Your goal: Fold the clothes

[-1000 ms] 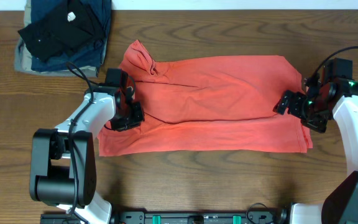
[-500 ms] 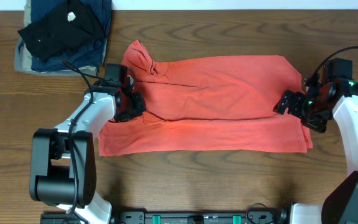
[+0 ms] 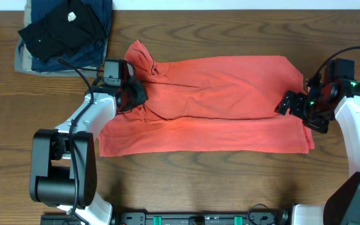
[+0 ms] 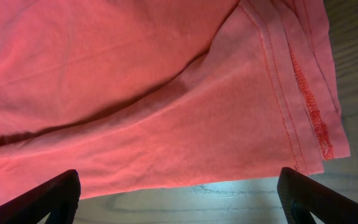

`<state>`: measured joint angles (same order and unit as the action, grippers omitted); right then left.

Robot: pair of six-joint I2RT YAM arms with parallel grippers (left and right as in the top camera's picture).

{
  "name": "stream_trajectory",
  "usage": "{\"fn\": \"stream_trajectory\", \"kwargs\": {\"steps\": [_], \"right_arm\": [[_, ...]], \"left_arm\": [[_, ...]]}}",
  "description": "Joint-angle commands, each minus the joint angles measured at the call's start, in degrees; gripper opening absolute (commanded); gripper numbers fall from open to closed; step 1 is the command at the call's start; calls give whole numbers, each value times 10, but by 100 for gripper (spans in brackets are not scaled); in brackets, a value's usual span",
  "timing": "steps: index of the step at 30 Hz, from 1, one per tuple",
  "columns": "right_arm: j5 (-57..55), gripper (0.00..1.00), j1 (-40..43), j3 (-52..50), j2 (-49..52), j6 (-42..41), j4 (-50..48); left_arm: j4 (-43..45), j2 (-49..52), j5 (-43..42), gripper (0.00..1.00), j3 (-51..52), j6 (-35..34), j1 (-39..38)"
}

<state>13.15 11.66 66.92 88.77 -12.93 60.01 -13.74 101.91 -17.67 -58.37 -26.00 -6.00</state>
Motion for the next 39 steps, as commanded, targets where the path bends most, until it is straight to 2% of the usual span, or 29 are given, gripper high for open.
{"fn": "stream_trajectory", "kwargs": {"steps": [1,4,6,8,13,18,24,27,39], "right_arm": [[4,99,-5,8,4,8,0],[4,99,-5,8,4,8,3],[4,99,-5,8,4,8,6],[4,99,-5,8,4,8,8],[4,99,-5,8,4,8,9],[4,99,-5,8,4,8,7],[4,99,-5,7,4,8,6],[4,99,-5,4,4,8,2],[4,99,-5,-64,4,8,-37]], "left_arm": [[17,4,1,12,0,-33,2],[13,3,-11,17,0,-30,2],[-5,-3,-11,33,-2,-14,2],[-38,-18,-10,37,-7,11,6],[-128,-82,3,40,-28,11,25],[-189,-146,3,54,-27,10,28],[-266,-131,1,55,-15,-17,23],[-273,-106,1,54,-8,-28,13],[-200,-29,3,54,-8,-28,-36]]}}
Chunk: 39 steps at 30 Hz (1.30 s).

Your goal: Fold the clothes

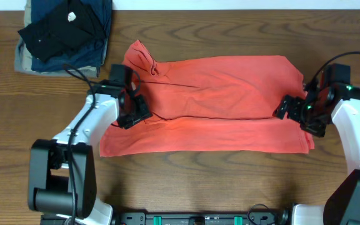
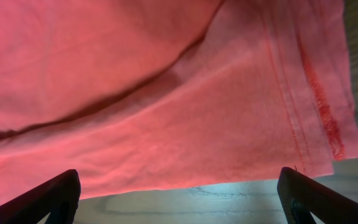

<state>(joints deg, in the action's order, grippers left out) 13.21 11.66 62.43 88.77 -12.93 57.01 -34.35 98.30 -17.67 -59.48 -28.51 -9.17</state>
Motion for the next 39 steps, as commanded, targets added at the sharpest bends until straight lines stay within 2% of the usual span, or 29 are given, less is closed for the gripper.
{"fn": "stream_trajectory", "kwargs": {"steps": [1,5,8,13,17,20,32,36,39], "right_arm": [[3,99,-5,-26,4,8,-12],[3,99,-5,-51,4,8,-26],[3,99,-5,-56,4,8,-29],[4,99,-5,-56,4,8,-28],[4,99,-5,-56,4,8,-28],[8,99,-5,-56,4,8,-28],[8,99,-5,-56,4,1,-26],[8,99,-5,-56,4,1,-24],[8,99,-5,-56,4,1,-24]], "left_arm": [[9,7,4,54,3,-3,-4],[19,7,6,53,3,-3,-4],[19,7,11,47,3,-3,-4],[19,7,36,47,3,0,-4],[19,7,36,46,3,4,-4],[19,7,36,42,3,4,-4],[17,36,36,41,4,4,-4],[22,46,36,26,4,19,-4],[28,42,37,20,4,19,-4]]}}
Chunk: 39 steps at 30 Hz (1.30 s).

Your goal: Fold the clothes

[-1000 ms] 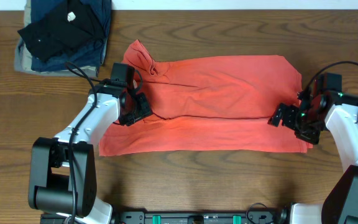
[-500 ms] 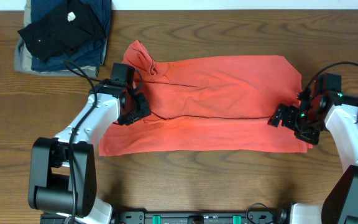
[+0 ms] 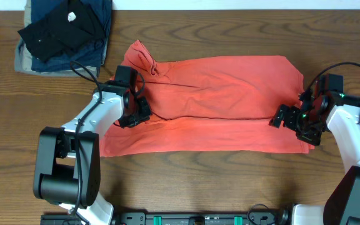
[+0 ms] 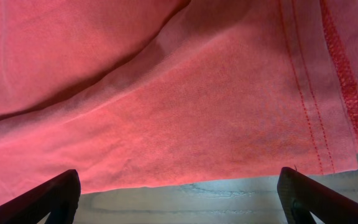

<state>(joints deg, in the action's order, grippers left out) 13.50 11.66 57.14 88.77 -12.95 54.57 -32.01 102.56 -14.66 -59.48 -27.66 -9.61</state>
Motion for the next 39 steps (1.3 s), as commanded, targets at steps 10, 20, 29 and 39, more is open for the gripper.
{"fn": "stream_trajectory", "kwargs": {"steps": [10,20,29,39], "right_arm": [[5,99,-5,-3,4,2,-3],[5,99,-5,-3,4,2,-3],[5,99,-5,-3,4,1,-3],[5,99,-5,-3,4,1,-3]], "left_arm": [[12,-25,14,7,-4,21,0],[77,-25,14,6,-4,21,0],[131,-24,14,6,-4,18,0],[163,-22,14,6,-4,-6,-2]]}}
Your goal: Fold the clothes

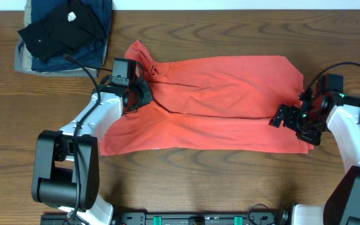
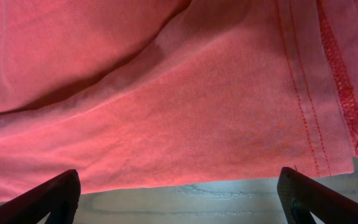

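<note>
A red garment [image 1: 217, 100] lies spread flat across the middle of the wooden table [image 1: 199, 181], with a long crease running along its length. My left gripper [image 1: 139, 95] sits on the garment's upper left part near the collar, shut on a pinch of the fabric. My right gripper [image 1: 286, 119] is at the garment's lower right corner. In the right wrist view that gripper [image 2: 179, 200] stands wide open, its dark fingertips [image 2: 48, 199] over bare wood just below the stitched hem of the garment [image 2: 166, 93].
A pile of dark folded clothes [image 1: 64, 31] sits at the back left corner, close behind my left arm. Bare wood runs along the front of the table below the garment. The arms' bases stand at the front edge.
My left gripper has moved away from me, from the crease at the garment's left side up toward the collar. The bunched fold there has flattened out. The right gripper has stayed put, still open.
My left gripper was near the collar, then lower on the crease at the left side, where it stayed, and now it is back up near the collar with the fabric there smoothed. The right gripper, open throughout, shifted slightly toward the lower right corner of the hem.
</note>
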`<state>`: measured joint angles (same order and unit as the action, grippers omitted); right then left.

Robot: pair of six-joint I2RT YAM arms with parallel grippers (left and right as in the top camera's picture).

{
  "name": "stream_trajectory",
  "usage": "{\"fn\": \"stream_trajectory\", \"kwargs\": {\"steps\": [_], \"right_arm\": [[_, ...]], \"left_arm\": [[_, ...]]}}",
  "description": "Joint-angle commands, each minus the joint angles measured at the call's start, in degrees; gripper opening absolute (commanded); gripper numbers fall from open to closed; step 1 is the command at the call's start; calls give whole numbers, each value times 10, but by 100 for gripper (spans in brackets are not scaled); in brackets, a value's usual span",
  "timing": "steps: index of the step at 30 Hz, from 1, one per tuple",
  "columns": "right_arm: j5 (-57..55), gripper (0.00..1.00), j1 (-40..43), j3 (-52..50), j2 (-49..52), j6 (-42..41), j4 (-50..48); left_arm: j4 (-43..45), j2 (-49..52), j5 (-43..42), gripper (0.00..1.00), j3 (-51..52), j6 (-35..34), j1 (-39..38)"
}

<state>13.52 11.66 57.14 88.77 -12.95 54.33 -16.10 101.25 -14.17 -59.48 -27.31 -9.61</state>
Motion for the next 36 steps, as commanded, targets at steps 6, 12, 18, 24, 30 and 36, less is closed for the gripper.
{"fn": "stream_trajectory", "kwargs": {"steps": [6,12,18,24,30,36], "right_arm": [[5,99,-5,-3,4,1,-1],[9,99,-5,2,4,2,-1],[36,99,-4,78,4,4,20],[69,99,-8,149,4,10,25],[69,99,-41,152,4,10,21],[57,99,-76,152,4,8,23]], "left_arm": [[3,-9,7,52,-4,-10,-23],[-22,-21,1,76,-17,25,-30],[-95,-50,0,81,-110,61,-19],[-89,-49,-2,81,-162,61,-25],[-28,-8,-2,81,-162,61,-25],[21,58,-1,80,-162,60,-25]]}}
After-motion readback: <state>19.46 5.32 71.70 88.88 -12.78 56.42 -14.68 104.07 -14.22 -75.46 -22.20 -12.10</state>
